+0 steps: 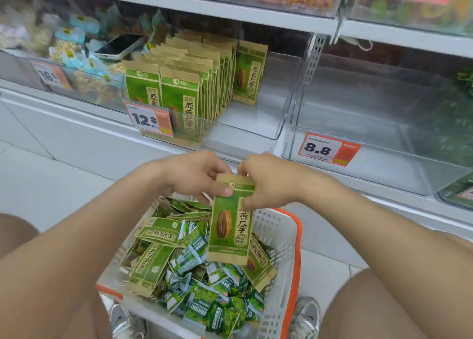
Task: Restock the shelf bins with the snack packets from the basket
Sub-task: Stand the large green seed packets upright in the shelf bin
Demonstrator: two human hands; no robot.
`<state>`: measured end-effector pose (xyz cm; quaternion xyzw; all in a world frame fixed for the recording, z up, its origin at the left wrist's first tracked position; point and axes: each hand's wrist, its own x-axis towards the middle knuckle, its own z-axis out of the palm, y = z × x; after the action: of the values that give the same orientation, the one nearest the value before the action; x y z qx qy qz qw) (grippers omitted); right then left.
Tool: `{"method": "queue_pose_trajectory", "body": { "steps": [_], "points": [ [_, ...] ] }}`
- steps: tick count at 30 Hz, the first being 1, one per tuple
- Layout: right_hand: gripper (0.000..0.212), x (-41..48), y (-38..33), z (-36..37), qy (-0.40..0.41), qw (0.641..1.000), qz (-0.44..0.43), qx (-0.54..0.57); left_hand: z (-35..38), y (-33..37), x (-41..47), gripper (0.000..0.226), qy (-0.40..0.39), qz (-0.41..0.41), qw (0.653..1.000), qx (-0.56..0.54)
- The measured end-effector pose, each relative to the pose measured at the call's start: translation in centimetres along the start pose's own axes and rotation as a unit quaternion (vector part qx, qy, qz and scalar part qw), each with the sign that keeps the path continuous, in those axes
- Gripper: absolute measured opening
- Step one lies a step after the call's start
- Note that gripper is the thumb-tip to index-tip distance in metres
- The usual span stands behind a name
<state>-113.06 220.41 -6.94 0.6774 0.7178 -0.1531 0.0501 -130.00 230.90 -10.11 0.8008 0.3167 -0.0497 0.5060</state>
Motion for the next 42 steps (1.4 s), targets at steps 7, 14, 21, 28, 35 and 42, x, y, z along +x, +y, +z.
{"method": "queue_pose_trajectory", "body": {
  "steps": [7, 14, 21, 28, 35, 42],
  "points": [
    [0.051, 0.0, -0.6, -2.2, 0.276, 0.874, 0.052, 0.397, -3.3, 2.9, -2.8, 0.015, 0.253, 0.09, 0.933, -0.238],
    [0.034, 2.1, -2.2, -2.7, 0.343, 0.836, 0.091, 0.419, -4.0, 4.1, -2.4, 0.019, 0.402, 0.148, 0.863, -0.269],
    [0.028, 6.0, -2.1, -5.5, 0.465, 0.793, 0.166, 0.357, -6.1, 4.2, -1.2, 0.027, 0.56, 0.157, 0.786, 0.211],
    [0.031, 11.9, -1.5, -8.3, 0.429, 0.745, 0.3, 0.412, -8.5, 3.5, 0.7, 0.083, 0.49, 0.073, 0.79, 0.36],
    [0.055, 16.9, 1.1, -8.8, 0.406, 0.717, 0.381, 0.419, -9.9, 3.2, 2.2, 0.086, 0.44, 0.039, 0.802, 0.402],
    [0.032, 20.4, 2.7, -9.0, 0.475, 0.626, 0.395, 0.476, -10.2, 3.3, 3.0, 0.09, 0.438, 0.031, 0.798, 0.413]
  ]
}}
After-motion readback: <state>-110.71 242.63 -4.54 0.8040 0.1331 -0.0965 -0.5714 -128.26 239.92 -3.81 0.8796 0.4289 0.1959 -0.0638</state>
